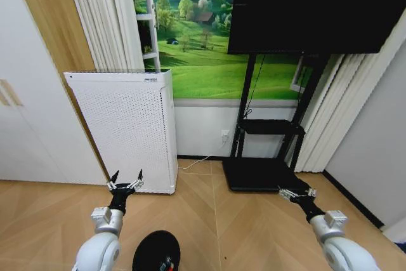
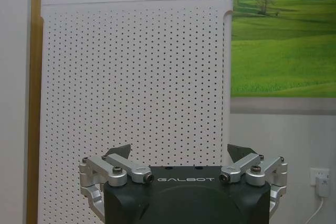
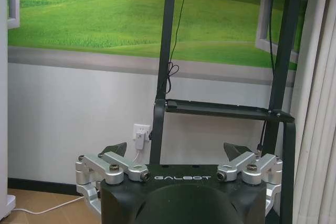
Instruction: Pick up the trash bin and place the garbage on the floor into it.
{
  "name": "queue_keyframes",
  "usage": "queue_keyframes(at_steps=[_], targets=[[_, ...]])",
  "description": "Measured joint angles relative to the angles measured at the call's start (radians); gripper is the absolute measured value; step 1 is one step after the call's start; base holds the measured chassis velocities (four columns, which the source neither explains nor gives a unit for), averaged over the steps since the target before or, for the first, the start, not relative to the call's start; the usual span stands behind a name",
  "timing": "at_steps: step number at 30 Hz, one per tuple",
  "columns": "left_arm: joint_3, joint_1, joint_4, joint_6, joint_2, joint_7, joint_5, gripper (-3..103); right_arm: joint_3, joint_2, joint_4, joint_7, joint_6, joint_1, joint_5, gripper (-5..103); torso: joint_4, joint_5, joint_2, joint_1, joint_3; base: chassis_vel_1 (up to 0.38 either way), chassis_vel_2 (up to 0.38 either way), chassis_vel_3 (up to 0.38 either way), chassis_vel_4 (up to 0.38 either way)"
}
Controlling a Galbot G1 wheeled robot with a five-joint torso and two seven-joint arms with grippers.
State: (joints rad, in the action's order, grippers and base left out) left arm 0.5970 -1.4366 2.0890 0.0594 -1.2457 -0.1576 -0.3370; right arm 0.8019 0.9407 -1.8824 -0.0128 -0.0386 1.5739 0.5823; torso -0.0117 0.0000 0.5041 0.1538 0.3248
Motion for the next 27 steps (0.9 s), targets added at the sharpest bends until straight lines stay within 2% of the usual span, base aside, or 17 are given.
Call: queue_keyframes(at_steps=[27], targets=[[0.0, 0.0, 0.0, 0.0, 0.0, 0.0, 0.0, 100, 0.0, 0.0, 0.0, 0.0, 0.0, 0.0, 0.0, 100, 0.0, 0.0, 0.118, 0.046, 0.073, 0.0, 0.0, 0.0, 0.0]])
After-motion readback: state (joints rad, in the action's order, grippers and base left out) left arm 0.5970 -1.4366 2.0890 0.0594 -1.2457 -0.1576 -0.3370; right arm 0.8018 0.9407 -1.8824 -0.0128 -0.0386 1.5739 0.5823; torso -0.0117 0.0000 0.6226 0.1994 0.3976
